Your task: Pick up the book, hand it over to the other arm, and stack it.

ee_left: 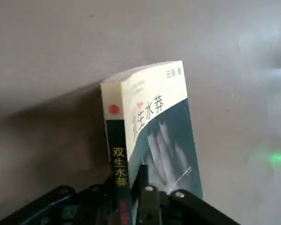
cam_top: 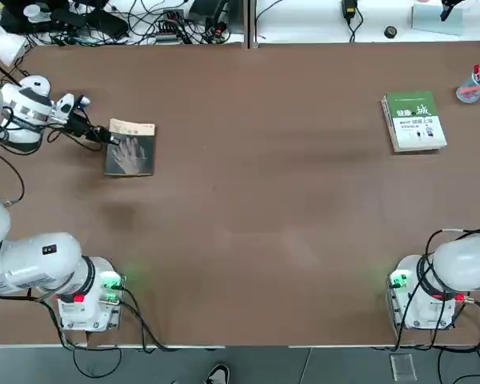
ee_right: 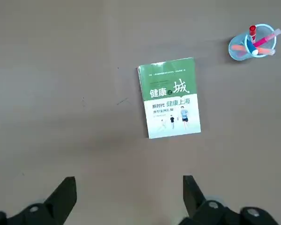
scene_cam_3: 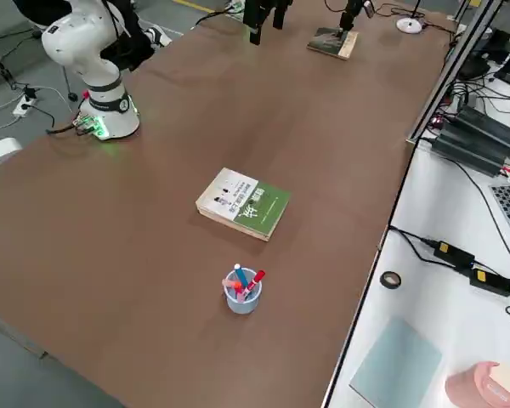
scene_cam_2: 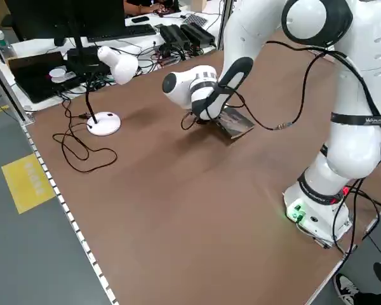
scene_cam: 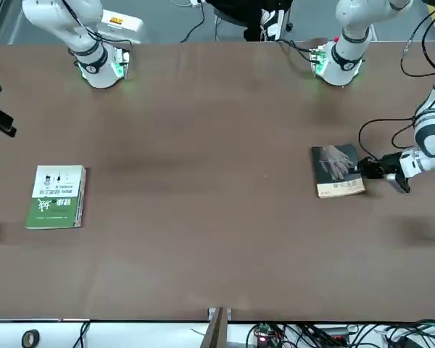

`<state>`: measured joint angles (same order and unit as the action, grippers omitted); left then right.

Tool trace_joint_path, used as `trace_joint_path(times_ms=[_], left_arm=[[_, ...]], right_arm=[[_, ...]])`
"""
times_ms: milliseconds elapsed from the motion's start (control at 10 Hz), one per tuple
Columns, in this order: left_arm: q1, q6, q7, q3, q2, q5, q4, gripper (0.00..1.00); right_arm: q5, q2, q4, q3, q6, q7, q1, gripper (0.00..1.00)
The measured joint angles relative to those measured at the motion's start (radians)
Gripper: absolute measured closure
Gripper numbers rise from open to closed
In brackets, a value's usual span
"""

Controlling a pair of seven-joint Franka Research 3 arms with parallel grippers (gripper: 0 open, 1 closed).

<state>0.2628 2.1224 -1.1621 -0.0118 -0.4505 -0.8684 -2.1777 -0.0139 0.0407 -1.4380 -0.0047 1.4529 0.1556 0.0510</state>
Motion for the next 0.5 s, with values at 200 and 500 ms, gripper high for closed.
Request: trace_joint_path(times_ms=[200,500], left_arm=[[0.0,-0.001,0.0,0.0,0.0,0.0,0.0,0.83],[0.001,-0.019,0.0,0.0,0.0,0.0,0.004,0.83]], right_arm=[[0.0,0.0,0.0,0.0,0.0,0.0,0.0,0.0],[0.0,0.0,0.0,0.0,0.0,0.0,0.0,0.0]])
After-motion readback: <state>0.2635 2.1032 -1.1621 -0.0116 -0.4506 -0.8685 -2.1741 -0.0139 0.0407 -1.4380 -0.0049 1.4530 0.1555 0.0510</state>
